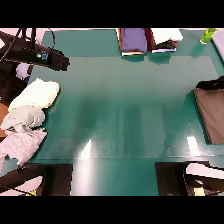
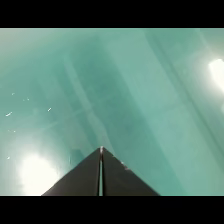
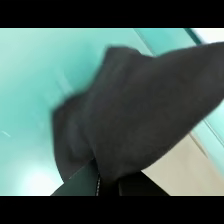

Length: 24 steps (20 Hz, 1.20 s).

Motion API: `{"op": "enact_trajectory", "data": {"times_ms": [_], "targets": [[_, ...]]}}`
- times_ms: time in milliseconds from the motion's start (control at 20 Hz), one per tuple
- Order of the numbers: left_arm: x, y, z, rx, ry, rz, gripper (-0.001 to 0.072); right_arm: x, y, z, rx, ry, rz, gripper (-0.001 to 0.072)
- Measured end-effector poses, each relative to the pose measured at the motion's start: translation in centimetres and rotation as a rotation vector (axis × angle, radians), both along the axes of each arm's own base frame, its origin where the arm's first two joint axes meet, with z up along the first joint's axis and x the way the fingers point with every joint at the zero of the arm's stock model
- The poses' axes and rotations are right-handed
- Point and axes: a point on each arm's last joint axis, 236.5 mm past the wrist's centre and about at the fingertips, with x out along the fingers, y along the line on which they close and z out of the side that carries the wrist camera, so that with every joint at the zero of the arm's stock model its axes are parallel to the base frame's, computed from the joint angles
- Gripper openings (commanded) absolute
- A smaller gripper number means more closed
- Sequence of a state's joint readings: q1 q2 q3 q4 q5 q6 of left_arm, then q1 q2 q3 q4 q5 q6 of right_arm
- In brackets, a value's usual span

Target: Fold the shirts.

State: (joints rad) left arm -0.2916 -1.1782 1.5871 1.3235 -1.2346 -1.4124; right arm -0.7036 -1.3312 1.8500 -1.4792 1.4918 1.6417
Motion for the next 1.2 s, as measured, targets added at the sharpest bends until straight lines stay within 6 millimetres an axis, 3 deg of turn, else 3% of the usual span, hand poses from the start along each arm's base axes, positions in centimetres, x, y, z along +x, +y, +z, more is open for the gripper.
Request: {"op": "enact_trajectory", "data": {"times_ms": [150,350,550,650,700,850,950,1050,1200], "targets": [[-0.1,0.0,-0.1,0.005,0.006,-0.005,0.0031,-4.1,-0.4,-3.1,0.019,0.097,-0.06,0.0021],[-0.2,0.0,-0.2,0.008,0.009,-0.007,0.0031,-9.7,-0.2,-8.8,0.036,0.228,-0.12,0.0021],[-0.3,0.1,-0.2,0.01,0.01,-0.008,0.0031,-13.7,0.3,-13.8,0.047,0.292,-0.16,0.0043],[-0.3,0.1,-0.2,0.01,0.01,-0.008,0.0031,-15.2,0.5,-16.1,0.057,0.32,-0.167,0.0467],[-0.3,0.1,-0.2,0.01,0.01,-0.008,0.0031,-16.0,0.5,-17.1,0.062,0.336,-0.168,0.056],[-0.3,0.1,-0.2,0.01,0.01,-0.008,0.0031,-17.7,-0.2,-18.0,0.054,0.349,-0.199,0.0565],[-0.3,0.0,-0.2,0.01,0.01,-0.009,0.0032,-17.2,-0.8,-17.1,0.041,0.308,-0.213,0.0563],[-0.3,0.0,-0.2,0.01,0.01,-0.009,0.0032,-14.6,-0.3,-15.3,0.051,0.212,-0.187,0.0562],[0.1,0.0,0.1,0.004,-0.007,-0.004,0.0032,-7.9,4.5,-12.6,0.117,0.045,-0.029,0.0556]]}}
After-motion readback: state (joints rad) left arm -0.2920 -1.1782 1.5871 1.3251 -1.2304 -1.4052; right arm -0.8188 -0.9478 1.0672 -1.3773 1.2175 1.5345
